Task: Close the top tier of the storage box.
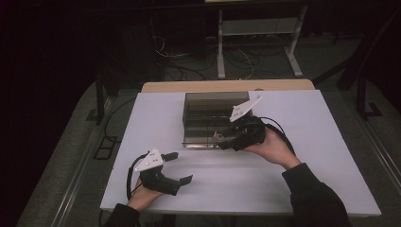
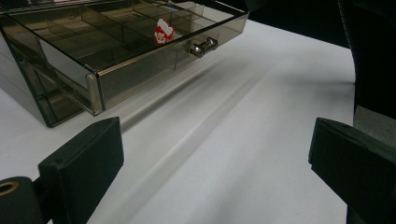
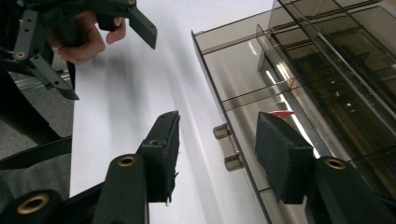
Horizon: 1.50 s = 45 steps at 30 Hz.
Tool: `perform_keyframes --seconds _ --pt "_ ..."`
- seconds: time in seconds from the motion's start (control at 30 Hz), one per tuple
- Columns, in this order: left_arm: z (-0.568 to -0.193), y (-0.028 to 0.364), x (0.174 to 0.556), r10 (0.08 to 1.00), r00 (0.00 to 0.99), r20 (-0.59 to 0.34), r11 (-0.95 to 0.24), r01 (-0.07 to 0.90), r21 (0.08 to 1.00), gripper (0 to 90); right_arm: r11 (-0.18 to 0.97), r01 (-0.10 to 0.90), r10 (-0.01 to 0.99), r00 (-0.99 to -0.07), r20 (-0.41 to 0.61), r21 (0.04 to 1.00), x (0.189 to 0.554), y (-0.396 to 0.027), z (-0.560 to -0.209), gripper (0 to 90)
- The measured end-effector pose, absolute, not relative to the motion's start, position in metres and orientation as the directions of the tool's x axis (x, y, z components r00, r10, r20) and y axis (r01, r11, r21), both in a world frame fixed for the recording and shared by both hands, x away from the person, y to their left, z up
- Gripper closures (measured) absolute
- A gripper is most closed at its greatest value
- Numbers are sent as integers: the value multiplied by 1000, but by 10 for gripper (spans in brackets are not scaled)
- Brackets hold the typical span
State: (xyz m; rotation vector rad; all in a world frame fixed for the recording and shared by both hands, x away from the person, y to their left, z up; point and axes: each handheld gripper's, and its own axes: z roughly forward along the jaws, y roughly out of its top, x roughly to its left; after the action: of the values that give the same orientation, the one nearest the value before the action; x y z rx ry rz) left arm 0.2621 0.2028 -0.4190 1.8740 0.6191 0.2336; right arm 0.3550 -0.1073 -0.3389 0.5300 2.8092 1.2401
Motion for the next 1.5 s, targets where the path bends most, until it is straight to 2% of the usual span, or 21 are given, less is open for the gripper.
perform_keyframes --seconds 0.6,0.9,1.5 --pt "-419 203 262 517 847 -127 -271 303 914 27 617 294 251 -953 172 730 349 -104 -343 682" --pt "-419 203 262 517 847 -127 -272 303 914 27 627 309 241 -950 199 715 349 -102 -351 886" --pt "-419 203 262 516 847 -129 -270 304 913 28 684 321 274 -945 178 655 347 -86 -375 891"
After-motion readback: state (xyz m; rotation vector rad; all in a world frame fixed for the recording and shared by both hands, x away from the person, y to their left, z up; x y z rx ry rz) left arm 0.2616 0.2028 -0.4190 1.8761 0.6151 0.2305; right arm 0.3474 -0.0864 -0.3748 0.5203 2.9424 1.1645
